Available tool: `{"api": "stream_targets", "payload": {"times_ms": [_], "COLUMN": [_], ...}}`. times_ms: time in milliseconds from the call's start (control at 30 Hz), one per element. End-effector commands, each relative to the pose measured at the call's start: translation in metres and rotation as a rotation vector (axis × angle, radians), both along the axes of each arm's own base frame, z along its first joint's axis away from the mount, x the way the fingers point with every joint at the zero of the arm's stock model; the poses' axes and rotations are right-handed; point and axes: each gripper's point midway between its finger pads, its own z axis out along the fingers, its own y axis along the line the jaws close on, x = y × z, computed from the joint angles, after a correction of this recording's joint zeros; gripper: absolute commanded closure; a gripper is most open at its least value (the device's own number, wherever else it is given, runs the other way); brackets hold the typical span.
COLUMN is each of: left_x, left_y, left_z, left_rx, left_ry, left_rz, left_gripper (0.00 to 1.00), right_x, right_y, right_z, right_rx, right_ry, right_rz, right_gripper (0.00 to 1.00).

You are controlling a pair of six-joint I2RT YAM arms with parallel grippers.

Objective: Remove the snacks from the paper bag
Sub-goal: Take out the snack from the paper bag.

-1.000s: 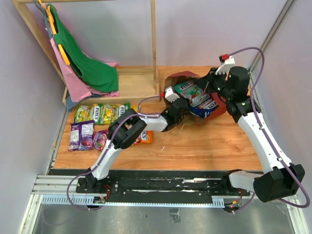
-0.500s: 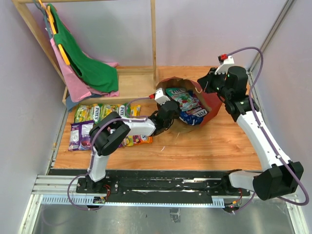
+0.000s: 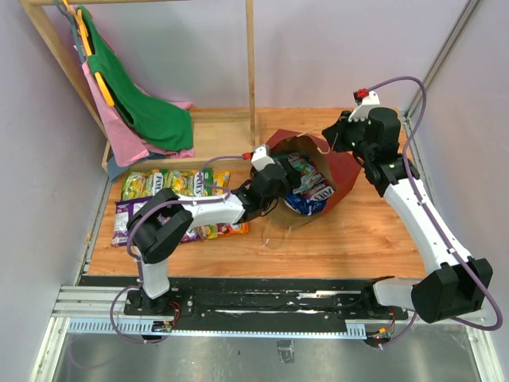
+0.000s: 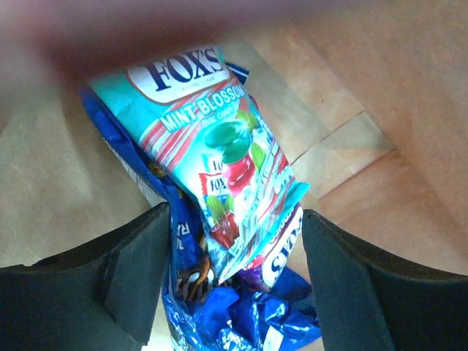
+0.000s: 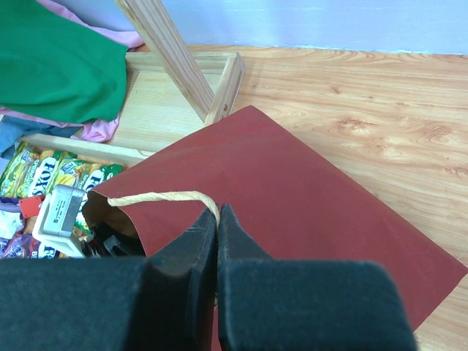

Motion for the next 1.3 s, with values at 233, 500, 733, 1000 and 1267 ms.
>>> {"api": "stream_targets", "payload": {"times_ms": [233,500,733,1000,1267], "left_x": [-0.03,-0.033,-0.03,-0.024,-0.018], "left_y": [-0.007,0.023,-0.009,-0.031,-0.026], "left_z": [0.043,0.069,0.04,-0.015,-0.03], "left_rx": [0.033,0.123,0.11,0.141,0.177], "left_ry": [0.016,-0.028,0.024,0.121,0.13], "left_rz": [-0.174,-0.117,-0.206,-0.242,-0.207], "left_gripper": [0.27,0.27,0.25,0.27,0.29], "right_x": [0.002,0.003,0.002,-0.002,-0.002], "right_y": [0.001,0.003,0.002,-0.001,0.001], "right_z": [0.0,-0.002,-0.001,0.002,0.001], "right_rx": [-0.031,-0.024,-0.026,-0.034,-0.023], "right_ry": [-0.021,-0.015,-0.017,-0.025,-0.023], "right_rz": [-0.009,-0.001,-0.001,-0.011,-0.004], "right_gripper": [0.99,0.99,0.99,0.99,0.99]}}
